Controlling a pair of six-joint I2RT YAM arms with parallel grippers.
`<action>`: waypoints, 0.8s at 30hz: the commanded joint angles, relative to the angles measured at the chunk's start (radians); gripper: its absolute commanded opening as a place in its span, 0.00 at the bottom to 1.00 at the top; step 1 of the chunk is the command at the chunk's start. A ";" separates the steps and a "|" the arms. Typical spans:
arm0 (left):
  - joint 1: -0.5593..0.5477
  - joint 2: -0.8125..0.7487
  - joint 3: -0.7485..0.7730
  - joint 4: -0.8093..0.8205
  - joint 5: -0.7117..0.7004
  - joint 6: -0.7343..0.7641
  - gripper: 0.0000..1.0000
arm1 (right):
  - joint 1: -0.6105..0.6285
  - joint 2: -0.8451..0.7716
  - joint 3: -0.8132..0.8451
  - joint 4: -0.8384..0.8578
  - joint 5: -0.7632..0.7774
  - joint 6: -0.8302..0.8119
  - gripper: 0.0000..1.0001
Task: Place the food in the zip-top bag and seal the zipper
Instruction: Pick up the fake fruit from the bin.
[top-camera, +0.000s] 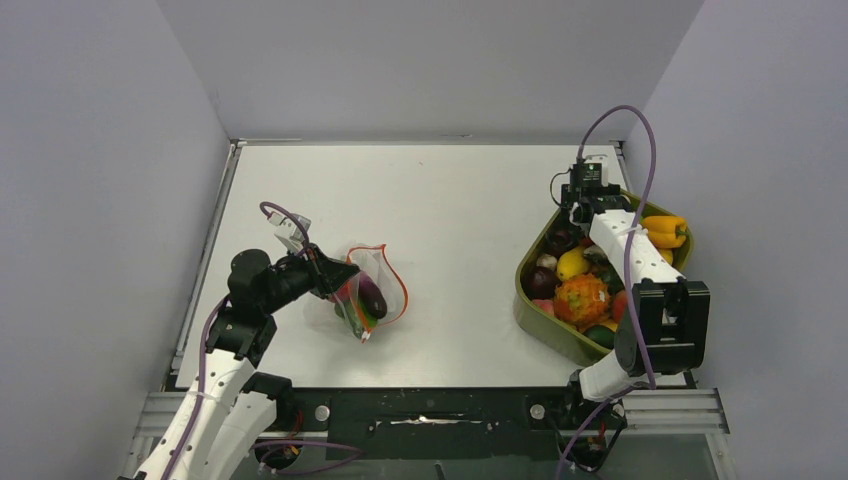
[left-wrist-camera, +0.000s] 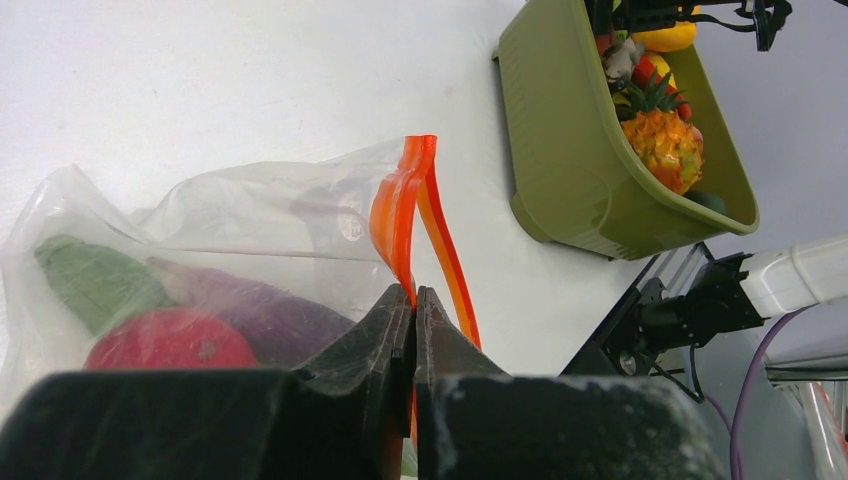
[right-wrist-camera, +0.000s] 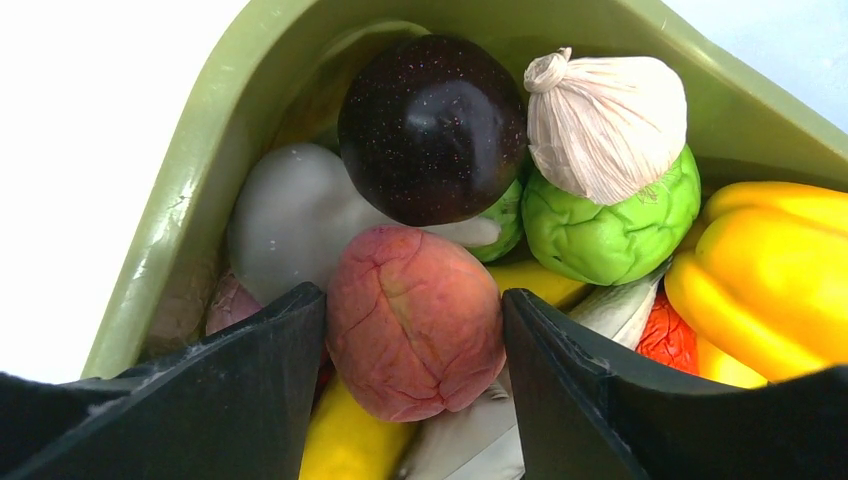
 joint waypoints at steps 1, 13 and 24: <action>-0.002 -0.010 0.031 0.047 0.014 0.018 0.00 | -0.005 -0.034 0.012 0.005 0.016 0.005 0.56; -0.003 -0.009 0.032 0.045 0.013 0.019 0.00 | 0.023 -0.117 0.020 0.004 0.037 0.021 0.51; -0.002 -0.007 0.031 0.045 0.011 0.019 0.00 | 0.145 -0.231 0.077 -0.023 0.060 0.026 0.49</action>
